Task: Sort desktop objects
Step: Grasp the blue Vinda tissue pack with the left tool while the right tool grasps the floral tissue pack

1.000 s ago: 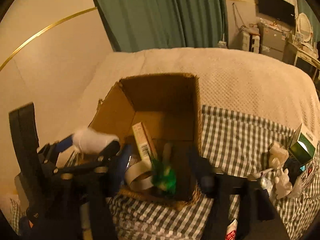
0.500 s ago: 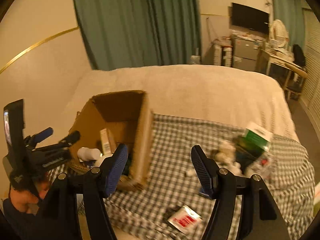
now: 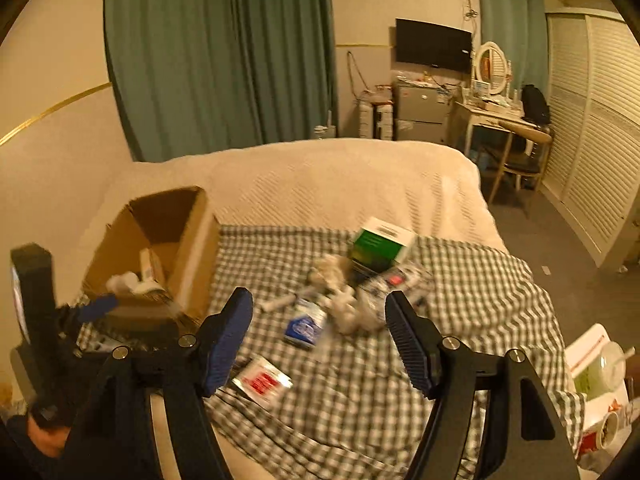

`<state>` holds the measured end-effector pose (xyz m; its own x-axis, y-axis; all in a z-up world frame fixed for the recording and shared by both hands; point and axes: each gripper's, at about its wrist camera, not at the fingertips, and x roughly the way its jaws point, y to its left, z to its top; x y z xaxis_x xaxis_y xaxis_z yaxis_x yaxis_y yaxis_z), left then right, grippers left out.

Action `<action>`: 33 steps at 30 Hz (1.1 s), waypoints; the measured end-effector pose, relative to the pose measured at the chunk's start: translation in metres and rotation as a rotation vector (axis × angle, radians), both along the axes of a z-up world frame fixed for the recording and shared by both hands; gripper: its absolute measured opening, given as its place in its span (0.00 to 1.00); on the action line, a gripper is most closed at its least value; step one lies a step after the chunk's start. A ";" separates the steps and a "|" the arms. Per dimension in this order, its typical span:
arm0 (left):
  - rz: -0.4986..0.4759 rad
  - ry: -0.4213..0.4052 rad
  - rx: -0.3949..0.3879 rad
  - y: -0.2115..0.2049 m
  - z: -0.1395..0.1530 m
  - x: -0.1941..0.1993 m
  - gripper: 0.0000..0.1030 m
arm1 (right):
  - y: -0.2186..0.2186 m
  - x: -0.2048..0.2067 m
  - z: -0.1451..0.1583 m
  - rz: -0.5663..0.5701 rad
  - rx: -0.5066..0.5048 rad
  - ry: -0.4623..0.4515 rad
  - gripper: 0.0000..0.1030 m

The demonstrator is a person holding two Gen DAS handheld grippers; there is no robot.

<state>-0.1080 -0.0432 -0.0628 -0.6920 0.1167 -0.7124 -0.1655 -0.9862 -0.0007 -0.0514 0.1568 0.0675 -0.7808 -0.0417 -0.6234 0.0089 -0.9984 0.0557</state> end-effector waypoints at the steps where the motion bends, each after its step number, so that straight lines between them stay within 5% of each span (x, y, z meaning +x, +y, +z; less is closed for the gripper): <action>1: -0.003 -0.012 -0.009 0.009 -0.011 0.000 1.00 | 0.007 0.003 -0.005 -0.006 0.000 -0.001 0.66; 6: -0.003 -0.076 -0.036 0.039 -0.058 -0.013 1.00 | 0.040 0.002 -0.037 -0.042 -0.027 -0.006 0.66; 12: -0.020 -0.084 -0.031 0.063 -0.075 -0.050 1.00 | 0.068 -0.021 -0.085 -0.084 -0.098 -0.048 0.66; 25: -0.030 -0.153 -0.005 0.086 -0.144 -0.130 1.00 | 0.078 -0.128 -0.169 -0.171 -0.211 -0.128 0.66; 30: -0.032 -0.133 0.038 0.078 -0.146 -0.137 0.88 | 0.069 -0.161 -0.193 -0.196 -0.206 -0.152 0.66; 33: -0.035 -0.129 0.052 0.076 -0.144 -0.137 0.66 | 0.068 -0.168 -0.203 -0.228 -0.172 -0.158 0.66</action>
